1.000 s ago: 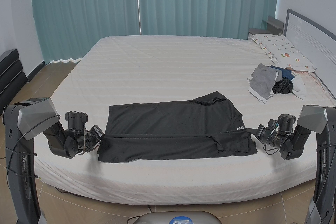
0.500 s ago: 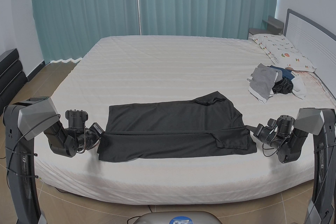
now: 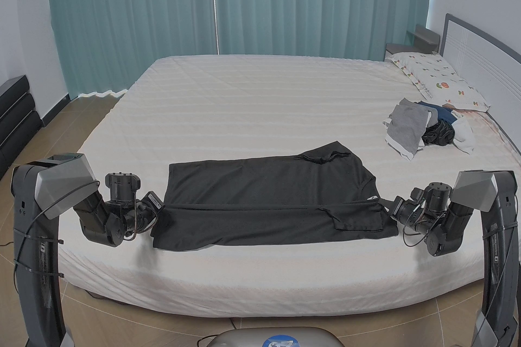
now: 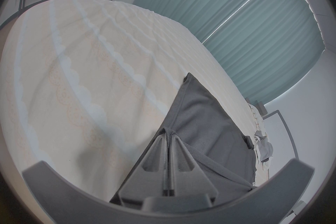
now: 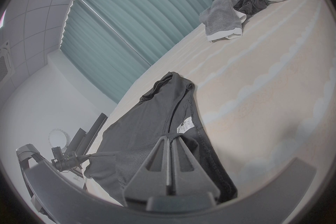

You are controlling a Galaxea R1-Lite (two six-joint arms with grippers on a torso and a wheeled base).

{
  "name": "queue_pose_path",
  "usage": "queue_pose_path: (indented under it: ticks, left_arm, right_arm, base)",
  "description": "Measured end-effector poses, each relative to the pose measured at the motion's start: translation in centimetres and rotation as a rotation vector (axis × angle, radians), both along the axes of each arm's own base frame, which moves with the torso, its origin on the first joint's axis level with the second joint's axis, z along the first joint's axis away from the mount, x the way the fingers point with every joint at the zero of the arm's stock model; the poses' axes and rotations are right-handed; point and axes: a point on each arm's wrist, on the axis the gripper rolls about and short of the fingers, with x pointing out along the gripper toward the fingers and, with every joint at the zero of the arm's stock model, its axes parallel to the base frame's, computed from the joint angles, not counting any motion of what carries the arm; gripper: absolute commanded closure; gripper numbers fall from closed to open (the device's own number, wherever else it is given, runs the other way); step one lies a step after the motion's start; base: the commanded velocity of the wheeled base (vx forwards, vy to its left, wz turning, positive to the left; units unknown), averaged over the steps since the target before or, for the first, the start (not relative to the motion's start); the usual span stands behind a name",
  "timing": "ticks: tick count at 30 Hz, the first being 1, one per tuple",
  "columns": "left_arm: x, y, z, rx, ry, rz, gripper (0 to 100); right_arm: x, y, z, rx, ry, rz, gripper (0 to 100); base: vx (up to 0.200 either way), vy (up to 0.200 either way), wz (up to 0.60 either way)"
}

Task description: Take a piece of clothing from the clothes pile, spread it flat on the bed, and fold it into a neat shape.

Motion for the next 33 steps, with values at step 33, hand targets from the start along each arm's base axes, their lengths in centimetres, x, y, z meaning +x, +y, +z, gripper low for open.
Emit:
queue_pose_path:
  ticks: [33]
  left_arm:
    - [-0.2, -1.9, -1.4, 0.079, -0.042, -0.031, 100]
  right_arm:
    - [-0.1, 2.3, -0.8, -0.11, -0.081, 0.016, 100]
  base:
    - [0.0, 0.0, 0.0]
